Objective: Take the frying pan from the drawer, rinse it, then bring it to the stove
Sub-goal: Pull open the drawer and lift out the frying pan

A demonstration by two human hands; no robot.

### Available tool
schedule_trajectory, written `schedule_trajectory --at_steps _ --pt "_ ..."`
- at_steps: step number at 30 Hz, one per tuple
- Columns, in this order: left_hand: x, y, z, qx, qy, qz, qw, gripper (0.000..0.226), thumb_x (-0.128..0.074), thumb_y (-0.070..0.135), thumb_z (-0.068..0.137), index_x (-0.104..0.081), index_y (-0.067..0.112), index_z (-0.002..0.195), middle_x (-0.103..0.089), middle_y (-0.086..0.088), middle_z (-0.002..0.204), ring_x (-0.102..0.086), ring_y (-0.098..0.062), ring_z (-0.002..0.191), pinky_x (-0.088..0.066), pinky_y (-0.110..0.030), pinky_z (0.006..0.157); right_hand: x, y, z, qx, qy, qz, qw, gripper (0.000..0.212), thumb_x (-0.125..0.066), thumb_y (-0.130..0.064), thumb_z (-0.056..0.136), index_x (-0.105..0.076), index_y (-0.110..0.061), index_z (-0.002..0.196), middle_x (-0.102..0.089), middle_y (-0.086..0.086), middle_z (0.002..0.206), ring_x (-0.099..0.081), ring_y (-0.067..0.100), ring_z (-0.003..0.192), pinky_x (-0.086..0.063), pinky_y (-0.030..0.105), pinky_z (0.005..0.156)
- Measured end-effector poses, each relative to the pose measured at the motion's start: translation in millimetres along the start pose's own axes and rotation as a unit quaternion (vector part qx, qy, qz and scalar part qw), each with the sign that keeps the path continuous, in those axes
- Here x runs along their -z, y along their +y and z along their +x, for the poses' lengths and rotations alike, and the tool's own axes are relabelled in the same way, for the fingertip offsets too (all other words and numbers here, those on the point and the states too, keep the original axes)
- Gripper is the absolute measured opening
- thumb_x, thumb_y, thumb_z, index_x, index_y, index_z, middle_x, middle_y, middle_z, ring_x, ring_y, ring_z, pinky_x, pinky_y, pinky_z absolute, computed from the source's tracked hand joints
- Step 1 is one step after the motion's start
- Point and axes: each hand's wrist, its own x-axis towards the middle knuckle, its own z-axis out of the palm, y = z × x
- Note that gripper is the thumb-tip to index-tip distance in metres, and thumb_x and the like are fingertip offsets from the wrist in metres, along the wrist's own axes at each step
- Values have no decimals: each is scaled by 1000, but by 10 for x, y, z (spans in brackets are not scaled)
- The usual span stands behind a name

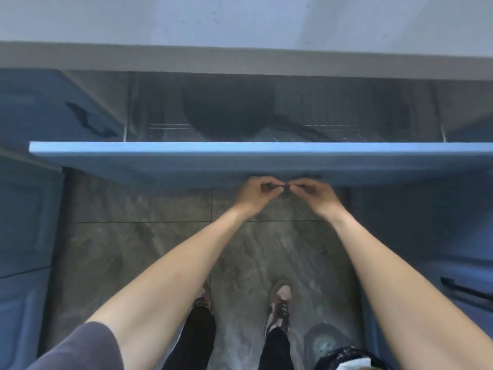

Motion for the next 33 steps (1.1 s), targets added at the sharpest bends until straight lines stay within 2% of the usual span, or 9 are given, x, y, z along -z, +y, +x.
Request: schedule_trajectory --at_steps 3,8,10,13,16,18,22,28,33 --pt "-163 -88 -259 0 19 -46 999 16 -65 8 86 -72 5 100 -69 -2 88 -58 13 67 -41 -6 72 -78 87 -253 -8 34 45 998 16 -68 -9 81 -70 -3 96 -68 7 93 -59 -13 66 -40 1 67" --pt "-360 -221 -588 -4 35 -47 998 12 -68 11 84 -73 14 94 -68 9 81 -58 9 70 -44 -14 75 -123 261 -598 -21 27 60 998 21 -69 -9 80 -70 1 99 -66 -1 84 -57 -16 60 -39 0 64" --pt "-425 -258 -733 -10 41 -44 998 13 -68 10 83 -73 13 94 -68 9 80 -58 11 71 -44 -13 76 -139 331 -725 -15 18 54 998 19 -70 -12 79 -71 -4 97 -67 -3 82 -58 -16 61 -40 3 67" --pt "-585 -275 -955 -2 70 -47 996 13 -68 11 83 -73 15 94 -71 -2 88 -62 -4 83 -47 -22 84 -183 437 -885 -7 9 44 999 18 -70 -14 79 -71 -11 97 -68 0 91 -58 -15 63 -41 2 68" --pt "-768 -239 -1186 42 103 -56 992 14 -64 4 85 -70 2 98 -66 -1 82 -59 9 65 -45 -10 68 -235 498 -1046 -38 4 9 999 7 -71 -21 79 -71 -28 81 -69 -2 88 -62 3 81 -47 20 81" --pt "-856 -265 -1294 62 111 -54 990 14 -62 -1 85 -68 -4 98 -65 -2 82 -55 14 54 -41 -7 58 -257 595 -1139 -66 1 -9 998 16 -71 -24 78 -67 -34 66 -69 -6 83 -62 8 84 -48 29 87" --pt "-937 -358 -1465 69 105 -46 991 17 -61 -5 85 -67 -9 100 -65 -15 92 -54 16 50 -41 -3 56 -322 751 -1265 -87 -12 8 996 14 -70 -24 78 -67 -32 68 -71 -3 89 -61 6 83 -46 24 84" --pt "-1048 -443 -1672 76 116 -49 989 15 -63 1 85 -69 -3 98 -61 4 73 -52 14 48 -41 -6 56 -433 845 -1527 -67 20 46 996 11 -70 -21 79 -73 -21 89 -71 2 93 -61 8 84 -44 22 80" --pt "-1047 -381 -1879 85 87 -52 991 19 -62 -3 85 -67 -7 103 -62 -4 87 -54 16 49 -39 -1 58 -424 943 -1667 -96 2 27 995 11 -72 -27 76 -71 -32 66 -71 -5 85 -63 11 84 -49 32 88"
